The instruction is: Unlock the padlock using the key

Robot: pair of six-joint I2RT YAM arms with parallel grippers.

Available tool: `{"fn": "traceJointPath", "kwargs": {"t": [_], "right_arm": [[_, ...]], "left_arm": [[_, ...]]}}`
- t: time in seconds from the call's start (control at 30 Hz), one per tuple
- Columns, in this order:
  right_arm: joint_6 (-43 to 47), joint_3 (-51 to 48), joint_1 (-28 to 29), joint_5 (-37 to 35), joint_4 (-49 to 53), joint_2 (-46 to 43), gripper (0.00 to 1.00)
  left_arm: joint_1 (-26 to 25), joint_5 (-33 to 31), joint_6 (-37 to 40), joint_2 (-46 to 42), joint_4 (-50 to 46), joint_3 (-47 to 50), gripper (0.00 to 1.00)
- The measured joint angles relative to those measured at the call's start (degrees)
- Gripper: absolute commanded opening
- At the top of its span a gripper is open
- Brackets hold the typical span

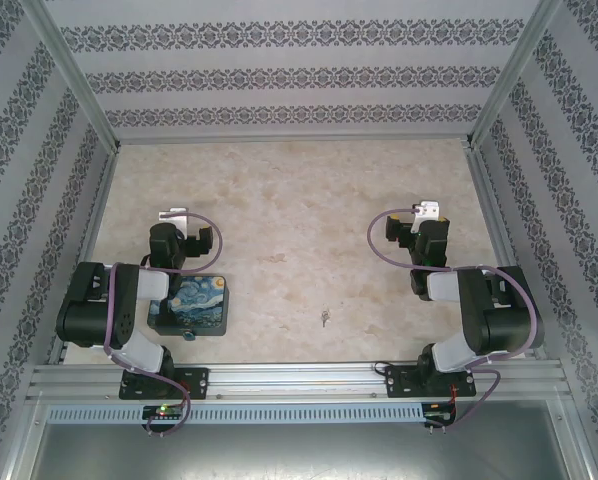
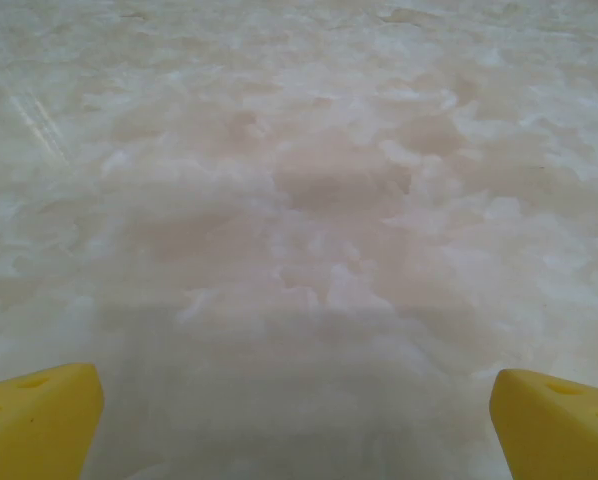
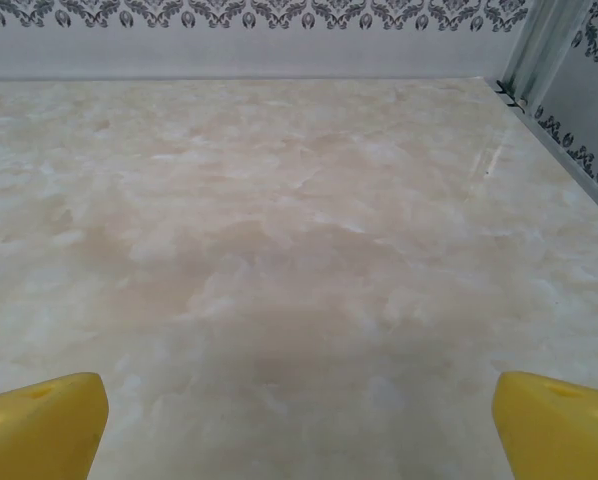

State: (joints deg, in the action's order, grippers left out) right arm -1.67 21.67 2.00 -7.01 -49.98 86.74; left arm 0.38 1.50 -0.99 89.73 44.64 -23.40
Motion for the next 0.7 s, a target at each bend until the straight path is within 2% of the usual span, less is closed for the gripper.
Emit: {"fn": "traceJointPath", "kwargs": {"t": [0.7], "right_arm": [[0.0, 0.0, -0.8, 2.6, 0.3, -0.1, 0.98]], "left_arm": [[0.0, 0.0, 0.0, 0.0, 0.0, 0.0, 1.0]]}}
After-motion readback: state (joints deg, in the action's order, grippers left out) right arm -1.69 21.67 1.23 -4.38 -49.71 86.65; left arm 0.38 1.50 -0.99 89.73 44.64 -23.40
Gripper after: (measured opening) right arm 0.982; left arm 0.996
